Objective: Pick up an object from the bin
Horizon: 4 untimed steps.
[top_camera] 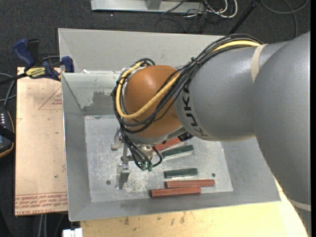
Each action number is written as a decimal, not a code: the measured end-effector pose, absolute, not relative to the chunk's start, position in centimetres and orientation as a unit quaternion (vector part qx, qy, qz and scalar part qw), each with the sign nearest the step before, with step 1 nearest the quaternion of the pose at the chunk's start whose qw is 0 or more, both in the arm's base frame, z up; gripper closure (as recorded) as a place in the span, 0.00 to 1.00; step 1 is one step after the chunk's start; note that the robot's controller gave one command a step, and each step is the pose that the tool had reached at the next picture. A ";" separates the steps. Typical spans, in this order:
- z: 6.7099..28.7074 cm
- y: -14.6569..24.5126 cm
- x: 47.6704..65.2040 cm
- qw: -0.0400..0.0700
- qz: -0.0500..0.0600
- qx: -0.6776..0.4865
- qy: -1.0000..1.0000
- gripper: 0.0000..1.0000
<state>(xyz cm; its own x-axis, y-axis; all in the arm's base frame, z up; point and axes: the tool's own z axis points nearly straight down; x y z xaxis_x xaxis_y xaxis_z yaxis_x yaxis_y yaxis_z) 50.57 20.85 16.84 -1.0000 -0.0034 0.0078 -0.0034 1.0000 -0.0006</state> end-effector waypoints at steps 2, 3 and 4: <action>13.9 15.8 50.3 0.000 -0.001 0.059 -0.998 0.00; 12.0 13.6 50.1 0.001 0.000 0.015 -1.000 0.00; 12.3 8.9 49.6 0.001 0.000 0.139 -0.990 0.00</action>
Offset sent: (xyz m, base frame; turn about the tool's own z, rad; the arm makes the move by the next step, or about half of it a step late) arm -0.0045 -0.0801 -0.0472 -0.1709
